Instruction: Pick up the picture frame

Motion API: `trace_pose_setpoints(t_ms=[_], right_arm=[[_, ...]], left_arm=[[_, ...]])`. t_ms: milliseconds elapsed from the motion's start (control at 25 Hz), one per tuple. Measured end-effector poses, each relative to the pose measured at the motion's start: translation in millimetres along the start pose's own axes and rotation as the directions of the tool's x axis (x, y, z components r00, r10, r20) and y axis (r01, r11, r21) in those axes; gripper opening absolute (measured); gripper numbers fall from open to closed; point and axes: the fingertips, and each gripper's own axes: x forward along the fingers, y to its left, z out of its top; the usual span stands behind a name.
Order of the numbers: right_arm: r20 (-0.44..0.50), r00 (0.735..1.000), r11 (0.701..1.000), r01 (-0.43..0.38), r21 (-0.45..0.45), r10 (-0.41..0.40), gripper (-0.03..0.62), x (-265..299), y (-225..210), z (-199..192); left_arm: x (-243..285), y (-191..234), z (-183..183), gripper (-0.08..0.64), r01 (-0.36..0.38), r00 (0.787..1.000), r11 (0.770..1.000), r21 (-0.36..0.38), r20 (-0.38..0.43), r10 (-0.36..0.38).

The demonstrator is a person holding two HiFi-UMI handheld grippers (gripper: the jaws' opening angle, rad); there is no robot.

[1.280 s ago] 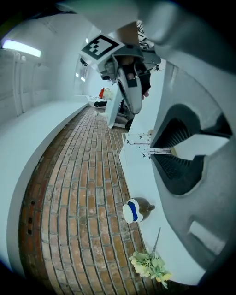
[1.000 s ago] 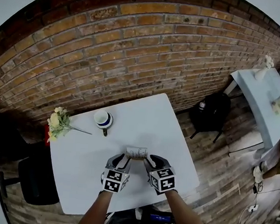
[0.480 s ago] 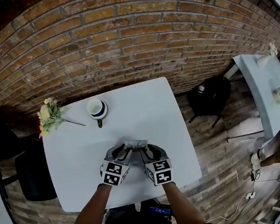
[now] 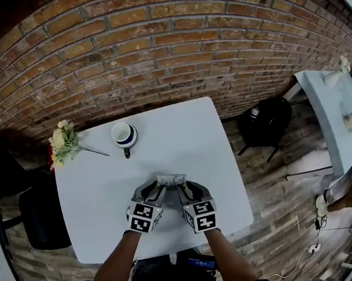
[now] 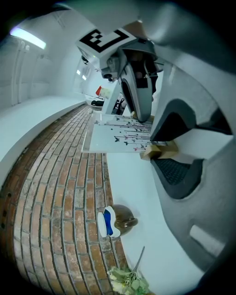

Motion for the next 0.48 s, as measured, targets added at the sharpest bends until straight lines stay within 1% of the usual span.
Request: trace_pose_setpoints(t_ms=[200, 480], right_arm=[[0.006, 1.000, 1.000, -0.023, -0.016, 0.023, 0.114, -14.1, 7.3, 11.6], [0.056, 0.997, 0.998, -0.047, -0.046, 0.049, 0.109, -52.6, 13.3, 46.8]], left_arm=[[-15.7, -4.4, 12.1, 0.123, -0.012, 1.000, 1.000, 0.007, 0.012, 0.012], [-45.7, -20.1, 51.7, 0.120, 0.008, 0.997, 0.999, 0.042, 0.074, -0.011]])
